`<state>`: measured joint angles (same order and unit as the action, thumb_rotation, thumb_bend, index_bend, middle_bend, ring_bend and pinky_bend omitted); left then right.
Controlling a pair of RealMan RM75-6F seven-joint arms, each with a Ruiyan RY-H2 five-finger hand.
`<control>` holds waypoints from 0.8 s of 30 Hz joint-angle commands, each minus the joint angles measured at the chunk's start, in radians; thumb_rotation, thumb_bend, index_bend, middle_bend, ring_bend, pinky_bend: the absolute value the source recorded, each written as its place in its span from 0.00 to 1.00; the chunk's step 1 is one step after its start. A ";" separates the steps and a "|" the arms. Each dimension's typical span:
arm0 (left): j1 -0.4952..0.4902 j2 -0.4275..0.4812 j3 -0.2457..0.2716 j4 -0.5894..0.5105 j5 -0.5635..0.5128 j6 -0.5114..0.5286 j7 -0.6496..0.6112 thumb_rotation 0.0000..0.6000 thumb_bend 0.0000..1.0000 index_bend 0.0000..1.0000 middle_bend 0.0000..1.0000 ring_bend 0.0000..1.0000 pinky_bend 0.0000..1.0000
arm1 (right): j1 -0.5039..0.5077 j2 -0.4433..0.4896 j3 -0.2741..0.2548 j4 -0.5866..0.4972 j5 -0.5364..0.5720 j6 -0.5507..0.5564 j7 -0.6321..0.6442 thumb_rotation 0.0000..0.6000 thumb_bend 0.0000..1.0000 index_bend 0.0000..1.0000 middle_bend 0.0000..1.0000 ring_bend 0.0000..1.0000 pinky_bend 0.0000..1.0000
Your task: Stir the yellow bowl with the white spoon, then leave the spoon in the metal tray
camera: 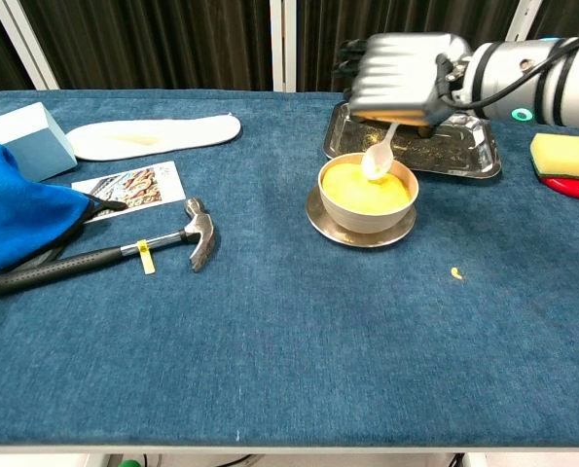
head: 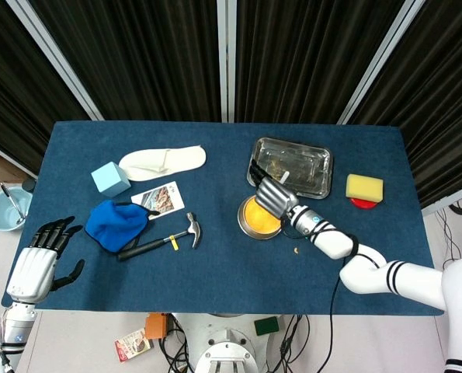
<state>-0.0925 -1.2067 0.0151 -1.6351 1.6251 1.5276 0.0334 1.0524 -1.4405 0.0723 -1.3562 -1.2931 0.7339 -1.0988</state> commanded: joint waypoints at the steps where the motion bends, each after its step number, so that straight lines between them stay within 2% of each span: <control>1: 0.002 -0.003 0.002 0.007 -0.001 0.000 -0.005 0.89 0.33 0.17 0.09 0.11 0.13 | 0.041 -0.026 -0.023 0.019 0.000 -0.015 -0.086 1.00 0.55 0.69 0.32 0.09 0.08; 5: 0.006 -0.006 0.003 0.018 -0.003 0.004 -0.017 0.89 0.33 0.17 0.09 0.11 0.13 | 0.057 -0.059 -0.045 0.044 -0.019 -0.011 -0.152 1.00 0.55 0.69 0.32 0.10 0.10; 10: 0.008 -0.012 0.006 0.032 -0.004 0.002 -0.029 0.89 0.33 0.17 0.09 0.11 0.13 | 0.059 -0.088 -0.057 0.056 -0.031 0.000 -0.163 1.00 0.55 0.70 0.33 0.10 0.10; 24: 0.011 -0.021 0.008 0.045 0.000 0.003 -0.041 0.88 0.33 0.17 0.09 0.11 0.13 | 0.004 -0.089 -0.066 -0.002 -0.054 0.075 -0.032 1.00 0.55 0.71 0.34 0.10 0.10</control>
<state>-0.0818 -1.2278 0.0234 -1.5897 1.6241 1.5300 -0.0078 1.0678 -1.5304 0.0104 -1.3495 -1.3420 0.8004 -1.1501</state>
